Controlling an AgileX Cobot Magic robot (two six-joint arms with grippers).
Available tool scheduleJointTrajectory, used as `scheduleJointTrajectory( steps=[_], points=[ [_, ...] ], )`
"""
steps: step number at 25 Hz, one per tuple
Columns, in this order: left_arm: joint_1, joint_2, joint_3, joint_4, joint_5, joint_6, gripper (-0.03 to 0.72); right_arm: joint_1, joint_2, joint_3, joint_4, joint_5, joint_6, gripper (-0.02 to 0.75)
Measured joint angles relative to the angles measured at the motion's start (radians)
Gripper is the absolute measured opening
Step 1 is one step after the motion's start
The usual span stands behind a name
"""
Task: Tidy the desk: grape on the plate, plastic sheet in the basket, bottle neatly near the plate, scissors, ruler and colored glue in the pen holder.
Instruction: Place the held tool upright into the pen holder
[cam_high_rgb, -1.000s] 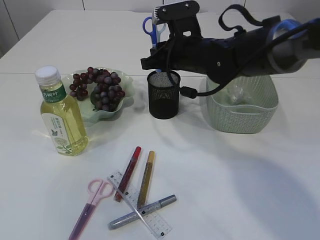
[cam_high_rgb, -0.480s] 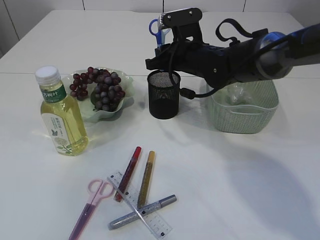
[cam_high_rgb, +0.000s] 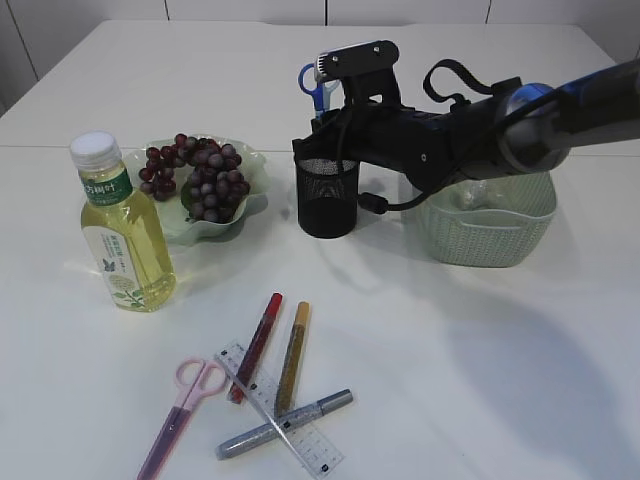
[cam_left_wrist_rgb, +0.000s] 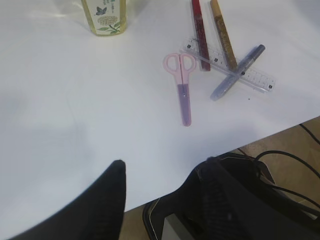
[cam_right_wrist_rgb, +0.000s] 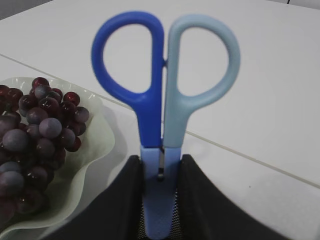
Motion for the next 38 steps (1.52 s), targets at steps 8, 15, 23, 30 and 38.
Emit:
scheduleJointTrajectory(
  steps=[8,15,23,30,38],
  points=[
    [0.0,0.0,0.0,-0.002,-0.006,0.0,0.362,0.0,0.0,-0.002,0.013,0.002,0.0,0.192],
    [0.0,0.0,0.0,-0.002,-0.008,0.0,0.362,0.0,0.0,-0.002,0.019,0.018,0.0,0.199],
    [0.0,0.0,0.0,-0.002,-0.008,0.0,0.362,0.0,0.0,-0.002,0.02,0.051,0.0,0.242],
    [0.0,0.0,0.0,-0.012,-0.008,0.0,0.362,0.0,0.0,-0.002,0.021,0.075,0.0,0.272],
    [0.0,0.0,0.0,-0.029,-0.008,0.0,0.362,0.0,-0.08,-0.002,0.021,0.183,0.0,0.273]
  ],
)
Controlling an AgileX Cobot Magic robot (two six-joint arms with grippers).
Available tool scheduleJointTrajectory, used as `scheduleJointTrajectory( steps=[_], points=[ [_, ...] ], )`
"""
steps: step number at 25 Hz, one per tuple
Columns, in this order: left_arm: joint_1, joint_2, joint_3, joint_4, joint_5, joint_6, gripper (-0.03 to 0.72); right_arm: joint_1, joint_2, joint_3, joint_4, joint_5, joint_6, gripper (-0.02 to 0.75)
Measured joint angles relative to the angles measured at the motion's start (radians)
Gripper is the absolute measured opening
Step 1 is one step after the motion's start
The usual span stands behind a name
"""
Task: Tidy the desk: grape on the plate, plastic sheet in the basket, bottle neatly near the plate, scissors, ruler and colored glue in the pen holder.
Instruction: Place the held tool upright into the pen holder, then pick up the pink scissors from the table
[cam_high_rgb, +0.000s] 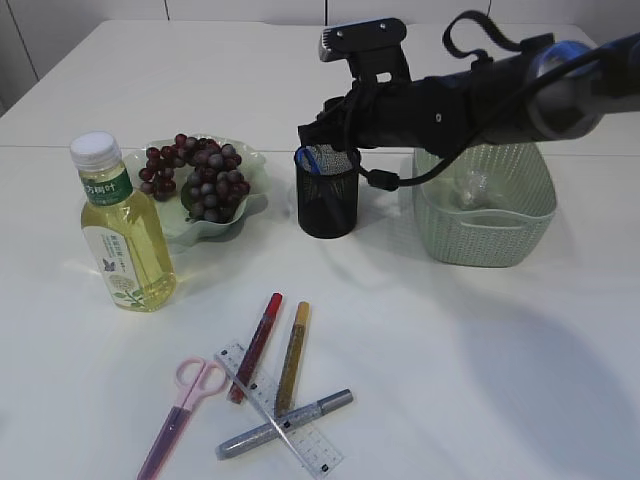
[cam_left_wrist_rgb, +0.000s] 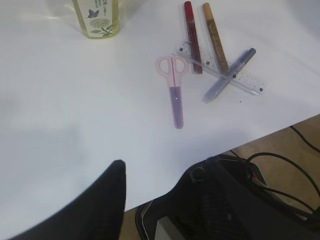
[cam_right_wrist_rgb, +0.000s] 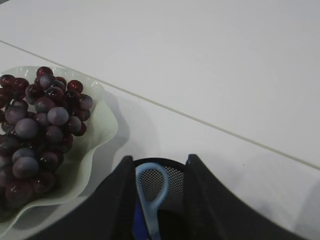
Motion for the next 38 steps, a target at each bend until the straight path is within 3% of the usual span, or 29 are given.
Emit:
scheduleJointTrajectory(
  steps=[13,20,38],
  points=[
    [0.0,0.0,0.0,-0.021,-0.002,0.003,0.362,-0.002,-0.278,-0.02,0.169,0.832,0.0,0.273],
    [0.0,0.004,0.0,-0.021,-0.002,0.006,0.362,-0.002,-0.312,-0.069,0.22,1.24,0.0,0.274],
    [-0.004,0.276,0.0,-0.068,-0.043,-0.014,0.362,0.002,-0.315,-0.069,0.243,1.3,0.043,0.273]
  ],
)
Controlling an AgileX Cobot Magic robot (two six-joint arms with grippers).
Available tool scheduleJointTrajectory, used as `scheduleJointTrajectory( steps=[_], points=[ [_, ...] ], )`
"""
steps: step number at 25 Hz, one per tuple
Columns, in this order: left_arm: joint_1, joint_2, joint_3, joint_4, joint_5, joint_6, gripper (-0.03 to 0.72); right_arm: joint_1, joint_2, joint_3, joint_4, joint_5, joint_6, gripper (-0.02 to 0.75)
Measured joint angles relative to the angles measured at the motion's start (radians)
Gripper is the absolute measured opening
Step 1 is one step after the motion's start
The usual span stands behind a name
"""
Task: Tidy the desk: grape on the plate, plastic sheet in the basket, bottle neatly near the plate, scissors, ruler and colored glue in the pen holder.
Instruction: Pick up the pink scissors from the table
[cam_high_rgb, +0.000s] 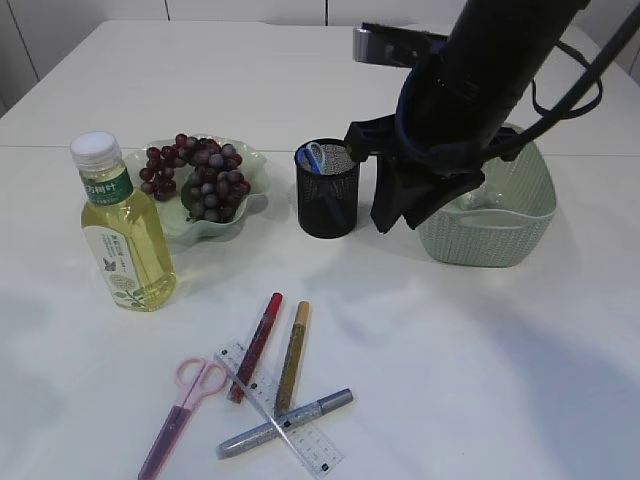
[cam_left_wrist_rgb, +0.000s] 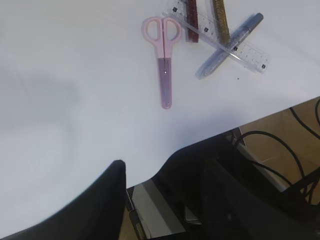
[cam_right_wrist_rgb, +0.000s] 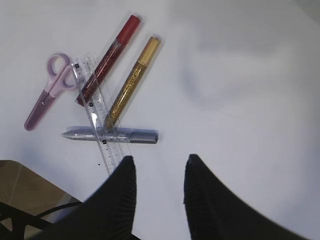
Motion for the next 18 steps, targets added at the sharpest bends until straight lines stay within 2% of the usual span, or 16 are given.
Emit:
scheduleJointTrajectory(
  steps=[3,6,10,13,18],
  points=[
    [-0.028,0.08,0.0,0.001,-0.045,-0.006,0.362,0.0,-0.015,0.0,-0.006,0.0,0.0,0.273],
    [-0.105,0.16,0.0,0.035,-0.098,-0.031,0.362,0.0,-0.023,0.0,-0.027,0.0,0.0,0.273],
    [-0.192,0.247,0.0,0.163,-0.17,-0.201,0.362,0.0,-0.023,0.0,-0.04,0.001,0.0,0.273],
    [-0.211,0.313,-0.002,0.208,-0.221,-0.269,0.362,0.0,-0.023,0.0,-0.056,0.001,0.0,0.273],
    [-0.215,0.441,-0.019,0.202,-0.25,-0.286,0.362,0.0,-0.023,0.0,-0.081,0.001,0.002,0.273]
  ],
)
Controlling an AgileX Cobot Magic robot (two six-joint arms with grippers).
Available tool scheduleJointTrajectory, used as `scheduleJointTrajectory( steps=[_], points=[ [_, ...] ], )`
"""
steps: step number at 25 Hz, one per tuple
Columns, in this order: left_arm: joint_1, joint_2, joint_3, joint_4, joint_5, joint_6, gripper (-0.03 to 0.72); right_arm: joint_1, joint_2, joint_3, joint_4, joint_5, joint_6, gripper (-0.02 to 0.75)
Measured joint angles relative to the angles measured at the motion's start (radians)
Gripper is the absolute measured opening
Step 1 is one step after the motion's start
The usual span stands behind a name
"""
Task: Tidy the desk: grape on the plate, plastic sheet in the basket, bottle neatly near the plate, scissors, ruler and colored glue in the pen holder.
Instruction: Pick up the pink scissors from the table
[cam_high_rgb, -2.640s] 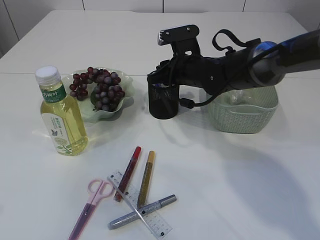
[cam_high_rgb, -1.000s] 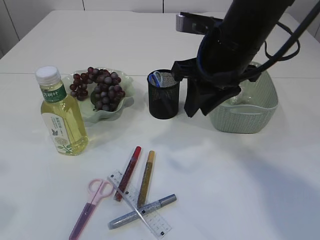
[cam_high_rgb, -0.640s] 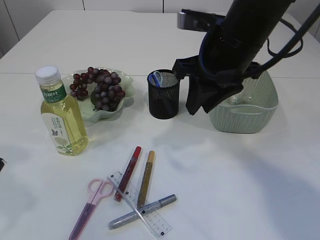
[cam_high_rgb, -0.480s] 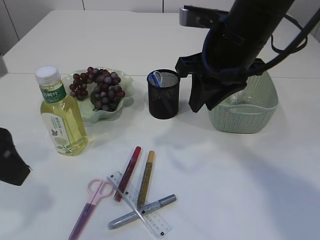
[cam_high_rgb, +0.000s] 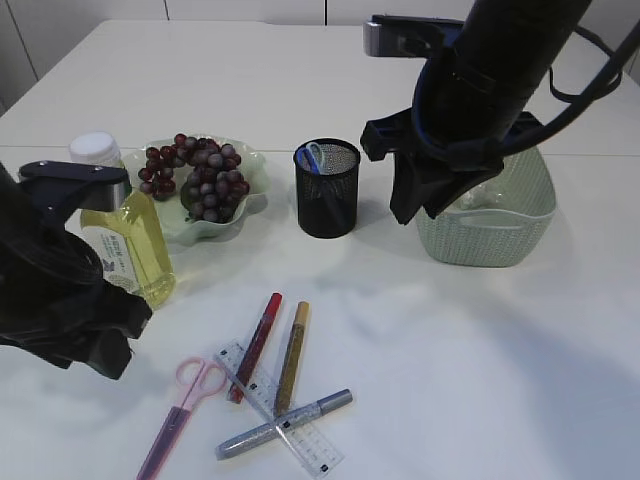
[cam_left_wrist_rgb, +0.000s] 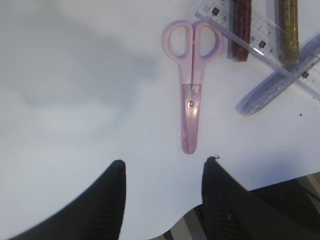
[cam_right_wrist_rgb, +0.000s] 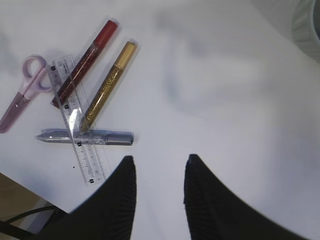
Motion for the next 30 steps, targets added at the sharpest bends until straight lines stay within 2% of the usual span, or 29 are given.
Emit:
scheduleJointTrajectory(
  steps=[7,16,20,25,30],
  points=[
    [-0.014,0.067,-0.019,-0.022,-0.038,-0.002,0.362,-0.034,0.0,0.0,-0.064,0.002,0.032,0.273],
    [-0.044,0.084,-0.021,-0.065,-0.071,-0.004,0.362,-0.231,0.017,0.0,-0.125,0.002,0.039,0.273],
    [-0.046,0.131,-0.052,-0.086,-0.074,-0.004,0.362,-0.287,0.017,0.0,-0.162,0.002,0.039,0.273],
    [-0.047,0.204,-0.116,-0.088,-0.041,-0.004,0.362,-0.294,0.017,0.0,-0.166,0.002,0.039,0.273],
    [-0.047,0.275,-0.122,-0.094,-0.01,-0.004,0.362,-0.294,0.017,0.0,-0.163,0.002,0.039,0.272]
  ],
)
